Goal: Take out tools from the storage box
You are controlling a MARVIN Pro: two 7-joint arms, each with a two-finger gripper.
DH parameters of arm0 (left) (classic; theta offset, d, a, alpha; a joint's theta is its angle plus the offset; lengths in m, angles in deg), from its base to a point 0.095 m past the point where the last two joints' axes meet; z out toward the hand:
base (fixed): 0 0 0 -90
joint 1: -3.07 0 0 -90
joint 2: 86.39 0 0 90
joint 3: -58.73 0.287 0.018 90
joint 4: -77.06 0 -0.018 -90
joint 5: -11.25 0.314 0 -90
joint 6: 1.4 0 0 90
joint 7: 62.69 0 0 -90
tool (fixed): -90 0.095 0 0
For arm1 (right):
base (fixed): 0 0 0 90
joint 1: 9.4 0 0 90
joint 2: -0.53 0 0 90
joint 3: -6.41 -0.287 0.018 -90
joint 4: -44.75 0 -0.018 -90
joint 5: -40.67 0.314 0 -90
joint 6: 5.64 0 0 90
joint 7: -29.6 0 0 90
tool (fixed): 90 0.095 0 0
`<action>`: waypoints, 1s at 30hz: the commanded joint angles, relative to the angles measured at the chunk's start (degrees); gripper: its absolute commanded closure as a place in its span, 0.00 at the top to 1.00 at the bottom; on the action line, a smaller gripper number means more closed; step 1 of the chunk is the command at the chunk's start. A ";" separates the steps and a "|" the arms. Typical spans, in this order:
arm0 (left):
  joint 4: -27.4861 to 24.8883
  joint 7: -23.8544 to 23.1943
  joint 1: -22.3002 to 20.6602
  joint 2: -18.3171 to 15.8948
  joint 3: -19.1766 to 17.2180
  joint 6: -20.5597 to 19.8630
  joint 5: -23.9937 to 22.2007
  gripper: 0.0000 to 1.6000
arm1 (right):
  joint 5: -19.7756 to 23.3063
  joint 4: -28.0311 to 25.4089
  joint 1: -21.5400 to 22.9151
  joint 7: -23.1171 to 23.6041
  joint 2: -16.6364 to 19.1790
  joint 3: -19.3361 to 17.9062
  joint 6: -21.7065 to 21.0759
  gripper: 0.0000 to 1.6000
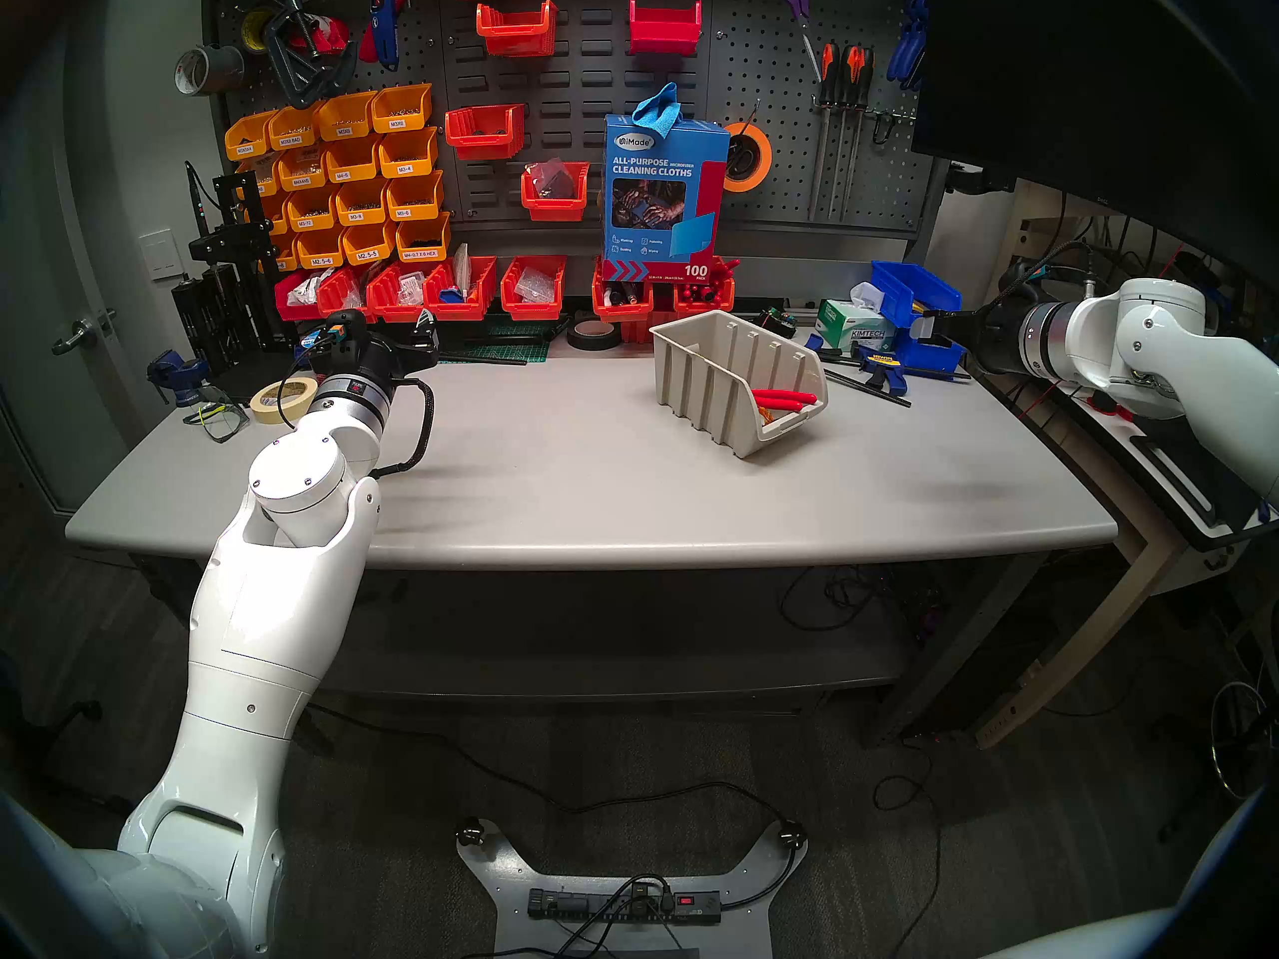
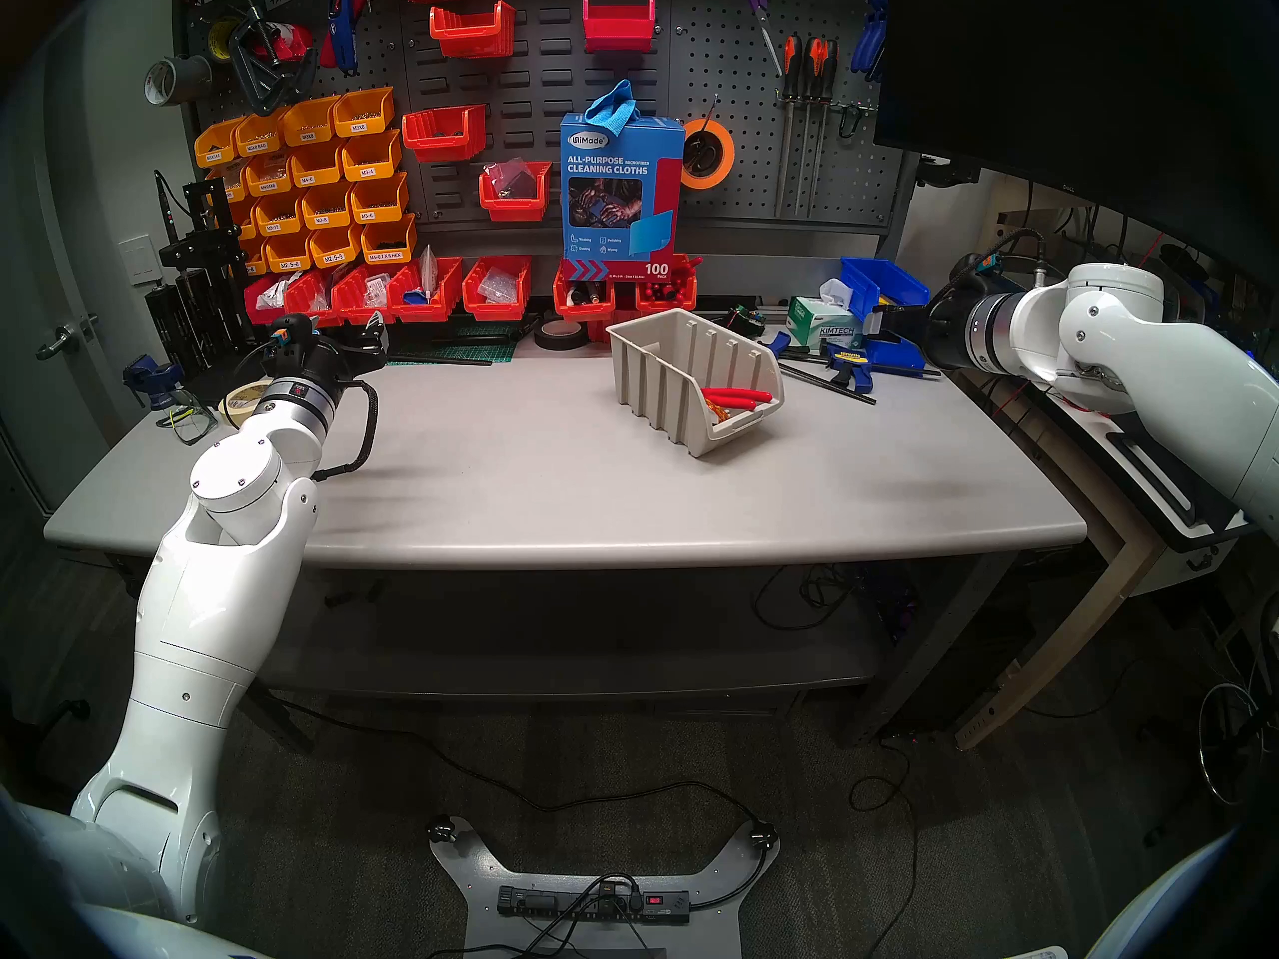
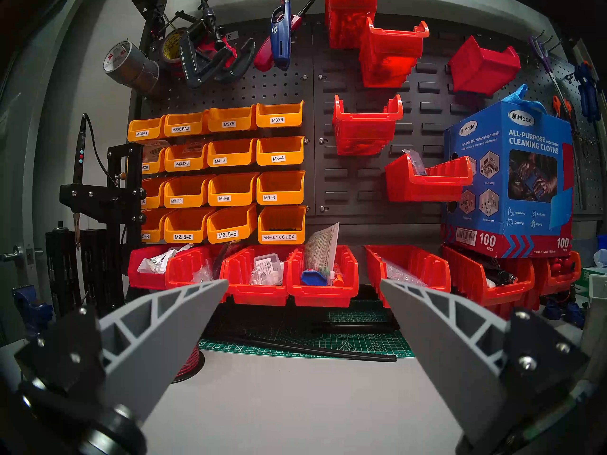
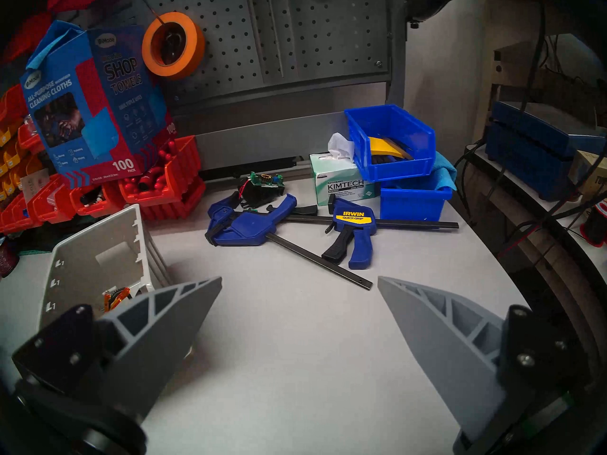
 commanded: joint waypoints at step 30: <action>-0.55 0.00 -0.59 -0.01 0.00 0.06 0.03 1.00 | -0.72 -13.21 -4.99 8.31 -2.73 5.57 12.87 1.00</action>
